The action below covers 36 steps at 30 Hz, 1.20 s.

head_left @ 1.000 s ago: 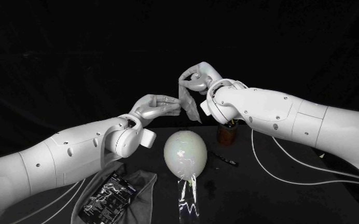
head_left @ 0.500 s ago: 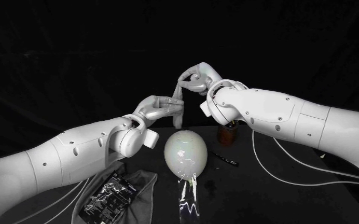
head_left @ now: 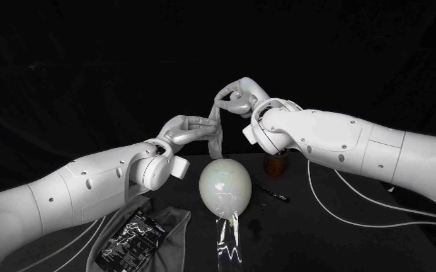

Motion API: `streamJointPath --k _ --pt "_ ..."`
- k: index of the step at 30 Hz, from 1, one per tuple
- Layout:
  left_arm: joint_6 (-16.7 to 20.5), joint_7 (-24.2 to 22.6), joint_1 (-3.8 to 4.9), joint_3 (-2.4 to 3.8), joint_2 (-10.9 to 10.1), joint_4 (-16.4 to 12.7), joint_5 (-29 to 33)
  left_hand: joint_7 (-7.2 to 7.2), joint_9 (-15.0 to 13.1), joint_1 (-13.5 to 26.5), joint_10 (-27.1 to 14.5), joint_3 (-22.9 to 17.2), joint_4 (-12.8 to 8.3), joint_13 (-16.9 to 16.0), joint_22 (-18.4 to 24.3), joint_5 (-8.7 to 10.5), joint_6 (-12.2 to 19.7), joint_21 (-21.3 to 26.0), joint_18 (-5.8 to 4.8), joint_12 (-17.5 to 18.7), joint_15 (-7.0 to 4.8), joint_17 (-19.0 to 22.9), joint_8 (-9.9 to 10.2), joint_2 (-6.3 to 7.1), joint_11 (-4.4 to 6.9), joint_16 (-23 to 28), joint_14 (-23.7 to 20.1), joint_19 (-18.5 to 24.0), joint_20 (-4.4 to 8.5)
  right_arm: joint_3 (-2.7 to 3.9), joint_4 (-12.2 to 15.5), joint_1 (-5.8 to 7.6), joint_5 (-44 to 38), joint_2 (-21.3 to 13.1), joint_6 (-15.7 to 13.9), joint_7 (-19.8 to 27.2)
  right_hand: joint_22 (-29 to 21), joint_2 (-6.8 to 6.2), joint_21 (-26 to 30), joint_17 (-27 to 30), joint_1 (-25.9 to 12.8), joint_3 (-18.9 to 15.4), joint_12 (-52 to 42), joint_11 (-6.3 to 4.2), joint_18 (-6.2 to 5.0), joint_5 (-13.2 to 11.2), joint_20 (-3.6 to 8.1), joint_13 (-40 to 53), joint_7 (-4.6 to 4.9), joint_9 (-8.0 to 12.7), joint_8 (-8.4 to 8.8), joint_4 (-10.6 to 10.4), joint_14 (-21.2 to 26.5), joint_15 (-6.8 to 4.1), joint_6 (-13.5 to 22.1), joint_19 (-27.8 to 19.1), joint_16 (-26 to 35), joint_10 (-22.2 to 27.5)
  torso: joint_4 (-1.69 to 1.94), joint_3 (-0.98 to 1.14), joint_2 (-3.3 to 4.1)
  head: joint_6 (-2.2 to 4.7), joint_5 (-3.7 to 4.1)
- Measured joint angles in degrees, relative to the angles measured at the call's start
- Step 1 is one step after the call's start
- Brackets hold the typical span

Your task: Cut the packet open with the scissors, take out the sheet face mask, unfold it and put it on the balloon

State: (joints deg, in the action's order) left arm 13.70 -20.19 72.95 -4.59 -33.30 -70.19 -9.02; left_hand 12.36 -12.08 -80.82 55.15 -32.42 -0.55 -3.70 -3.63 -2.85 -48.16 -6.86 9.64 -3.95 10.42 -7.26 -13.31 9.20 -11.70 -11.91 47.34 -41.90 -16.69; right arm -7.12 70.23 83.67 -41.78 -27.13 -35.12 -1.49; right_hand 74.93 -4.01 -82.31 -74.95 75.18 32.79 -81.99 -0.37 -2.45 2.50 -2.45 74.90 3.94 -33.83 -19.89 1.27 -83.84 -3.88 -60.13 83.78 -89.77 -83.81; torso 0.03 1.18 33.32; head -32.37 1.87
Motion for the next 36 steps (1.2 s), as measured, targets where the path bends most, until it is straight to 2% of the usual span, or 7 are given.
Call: streamJointPath --k 7,25,27,31,33,35,36 --pt "0.6 -0.2 0.00 0.00 0.0 0.0 0.2 -0.05 0.0 0.0 0.0 -0.2 -0.2 0.0 0.4 0.00 -0.1 0.7 -0.37 0.0 0.06 0.1 0.0 0.00 0.01 0.6 -0.1 3.4 -0.02 0.00 0.7 0.01 0.0 -0.4 0.0 0.0 0.0 0.00 0.0 0.0 0.0 0.0 -0.2 0.00 0.00 -0.1 -0.01 0.0 0.07 0.0 0.01 0.0 0.0 0.00 0.1 0.0 0.0 0.0 -0.01 -0.01 0.00 0.05 -0.10" --pt "2.4 -0.6 0.00 -0.01 -0.1 0.7 0.4 -0.06 0.1 0.0 0.0 -0.3 -0.8 0.1 0.5 0.00 -0.1 1.6 -0.39 0.0 0.29 0.2 0.0 0.02 0.00 1.1 -0.3 5.3 -0.08 0.00 2.6 0.01 -0.1 -1.2 -0.5 0.0 0.0 -0.01 0.0 0.0 0.0 0.0 -0.2 0.00 0.00 0.2 -0.02 0.0 -0.10 0.0 0.00 0.0 0.0 0.01 -0.1 0.0 0.0 0.0 0.03 0.01 0.02 0.14 -0.15" --pt "2.7 -0.7 0.00 -0.01 0.0 0.9 0.4 -0.06 0.3 0.4 -0.5 -0.1 -1.1 0.1 0.7 0.00 0.0 2.4 -1.26 0.3 0.56 0.4 0.1 0.41 -0.42 1.6 -1.0 7.0 -0.08 0.00 2.8 0.01 -0.1 -1.3 -0.5 0.0 0.0 -0.01 0.0 0.0 0.0 -0.1 -0.2 0.00 0.00 0.1 -0.02 0.0 -0.10 0.0 0.00 0.0 0.0 0.01 -0.1 0.0 0.0 0.0 0.03 0.01 0.03 0.16 -0.23" --pt "3.3 -1.0 -0.01 -0.01 0.3 1.1 0.4 -0.28 0.5 1.0 -2.2 0.8 -1.4 0.1 0.7 0.00 0.8 2.9 -1.27 0.3 0.95 0.9 0.8 1.35 -0.81 2.9 -3.1 8.8 -0.10 0.00 3.4 0.01 -0.1 -1.3 -0.7 0.1 0.0 -0.01 0.0 0.0 0.0 -0.1 -0.2 0.00 0.00 0.1 -0.02 0.0 -0.09 0.0 0.00 0.1 0.0 0.01 0.0 0.0 0.0 0.0 0.03 0.01 0.03 0.21 -0.30" --pt "3.5 -1.2 -0.01 -0.01 0.5 1.1 0.4 -0.39 0.6 1.2 -3.5 1.8 -1.4 0.2 0.7 0.00 1.5 3.3 -2.16 0.3 1.22 1.2 1.1 1.89 -1.06 3.8 -5.2 9.6 -0.09 0.00 3.6 0.01 -0.1 -1.3 -0.7 0.1 0.0 -0.01 0.0 0.0 0.0 -0.1 -0.2 0.00 0.00 0.1 -0.03 0.0 -0.10 0.0 0.00 0.1 0.0 0.02 0.0 0.0 0.0 0.0 0.03 0.01 0.03 0.22 -0.35" --pt "3.7 -1.4 -0.01 -0.01 0.7 1.1 0.4 -0.48 0.7 1.3 -4.3 2.3 -1.4 0.1 0.7 0.00 2.1 3.4 -2.16 0.3 1.37 1.4 1.4 2.01 -1.27 4.2 -6.3 9.9 -0.07 0.00 3.6 0.01 -0.1 -1.1 -0.7 0.1 0.0 -0.02 -0.1 0.0 0.0 0.0 -0.1 0.00 0.00 0.1 -0.03 0.0 -0.10 0.0 0.00 0.1 0.0 0.02 0.0 0.0 0.0 0.0 0.03 0.01 0.03 0.25 -0.39" --pt "3.8 -1.5 -0.01 -0.01 0.9 1.1 0.4 -0.71 1.1 1.8 -7.1 3.1 -1.4 0.3 0.8 0.00 3.9 3.7 -2.16 0.5 1.59 1.7 2.2 2.45 -1.28 4.9 -8.3 10.6 -0.10 0.00 3.7 0.01 -0.1 -1.0 -0.8 0.1 0.0 -0.10 -0.2 0.0 -0.1 0.1 -0.1 0.00 0.00 0.1 -0.03 0.0 -0.15 0.0 0.00 0.3 0.0 0.02 0.1 0.0 0.0 0.0 0.03 0.01 0.03 0.27 -0.40"
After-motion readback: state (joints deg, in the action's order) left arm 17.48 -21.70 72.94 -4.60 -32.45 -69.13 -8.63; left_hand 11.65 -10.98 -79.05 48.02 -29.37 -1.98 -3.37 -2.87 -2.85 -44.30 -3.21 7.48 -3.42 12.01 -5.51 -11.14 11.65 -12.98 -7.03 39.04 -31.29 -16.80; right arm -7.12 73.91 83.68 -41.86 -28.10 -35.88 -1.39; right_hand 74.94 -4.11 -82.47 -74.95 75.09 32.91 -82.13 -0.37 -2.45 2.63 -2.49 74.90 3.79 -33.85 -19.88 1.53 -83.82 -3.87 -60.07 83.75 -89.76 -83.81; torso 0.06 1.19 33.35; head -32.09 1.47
